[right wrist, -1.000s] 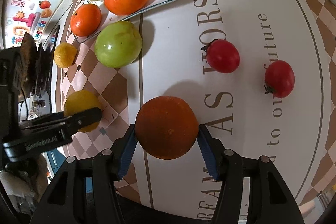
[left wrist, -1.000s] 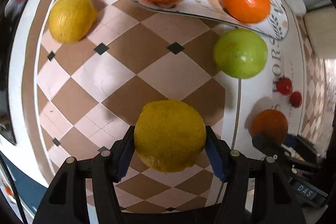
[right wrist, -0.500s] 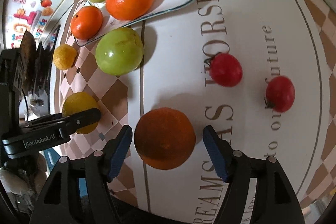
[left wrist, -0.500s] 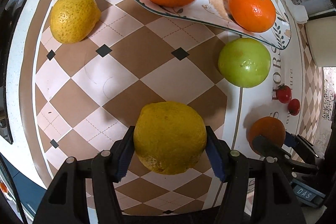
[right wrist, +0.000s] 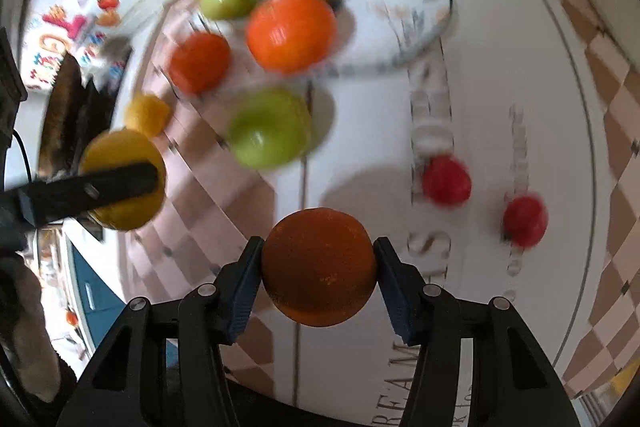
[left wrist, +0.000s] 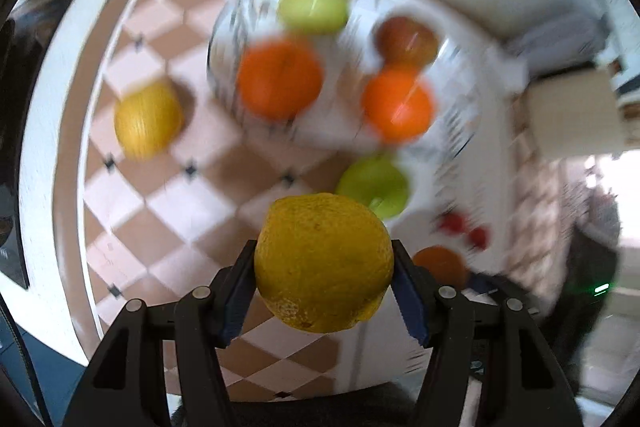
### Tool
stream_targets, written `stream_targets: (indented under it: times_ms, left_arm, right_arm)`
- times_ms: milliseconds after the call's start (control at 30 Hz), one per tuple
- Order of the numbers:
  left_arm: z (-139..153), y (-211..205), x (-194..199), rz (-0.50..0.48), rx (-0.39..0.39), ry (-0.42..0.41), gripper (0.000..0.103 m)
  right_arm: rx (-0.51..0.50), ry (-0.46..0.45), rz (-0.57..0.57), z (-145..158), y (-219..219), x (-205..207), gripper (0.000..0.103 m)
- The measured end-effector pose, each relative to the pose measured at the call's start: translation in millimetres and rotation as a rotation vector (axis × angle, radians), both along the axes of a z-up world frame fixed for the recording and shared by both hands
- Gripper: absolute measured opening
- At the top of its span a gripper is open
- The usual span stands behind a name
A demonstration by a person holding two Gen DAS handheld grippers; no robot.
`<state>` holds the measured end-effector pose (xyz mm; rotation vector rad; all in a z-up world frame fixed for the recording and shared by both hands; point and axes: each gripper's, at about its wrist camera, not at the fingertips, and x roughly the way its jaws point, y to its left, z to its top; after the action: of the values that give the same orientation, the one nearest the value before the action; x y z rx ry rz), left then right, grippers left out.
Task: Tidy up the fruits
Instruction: 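Lift the lemon in the left tool while the right tool carries the brownish-orange fruit toward the plate, then open the left tool over the plate while the right tool releases its fruit there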
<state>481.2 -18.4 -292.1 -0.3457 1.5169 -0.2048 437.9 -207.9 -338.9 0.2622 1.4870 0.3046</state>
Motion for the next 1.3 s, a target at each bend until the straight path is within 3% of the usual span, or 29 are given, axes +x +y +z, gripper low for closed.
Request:
stream_targets:
  times_ms: [133,233,367,600,900,1033,1200,1233,1267,1300]
  left_arm:
    - [43,15,43,0.007,0.000,-0.070,0.060]
    - [49,26,72,0.026,0.010,-0.073,0.060]
    - [33,35,100,0.014,0.061,-0.052,0.060]
    - [-18,50,142,0.021,0.128,0.066,0.060]
    - [-55,46,164,-0.011,0.182,0.157,0.061]
    - [-67,52,161,0.024,0.153,0.213,0.061]
    - [-63,53,160,0.021,0.135,0.207,0.062]
    - [-62,53,161,0.021,0.140,0.203,0.065]
    - [-60,54,163,0.019,0.146,0.200,0.080]
    - [-56,55,164,0.016,0.153,0.192,0.087]
  right_arm:
    - [0.039,-0.081,-0.042,34,-4,38,0.058]
    - [0.021,-0.115,-0.066,44,-8,70,0.058]
    - [-0.029,-0.122,-0.080,38,-14,113,0.058]
    - [-0.140,-0.096,-0.024,15,-12,160,0.058]
    - [-0.160,-0.067,-0.059,0,-16,172,0.058]
    - [-0.158,-0.028,-0.056,-7,-16,171,0.058]
    - [-0.129,0.022,-0.105,-17,-19,170,0.060]
    - [-0.131,0.029,-0.119,-18,-20,170,0.063]
    - [-0.135,0.026,-0.133,-17,-22,169,0.072]
    - [-0.140,0.018,-0.144,-14,-24,169,0.079]
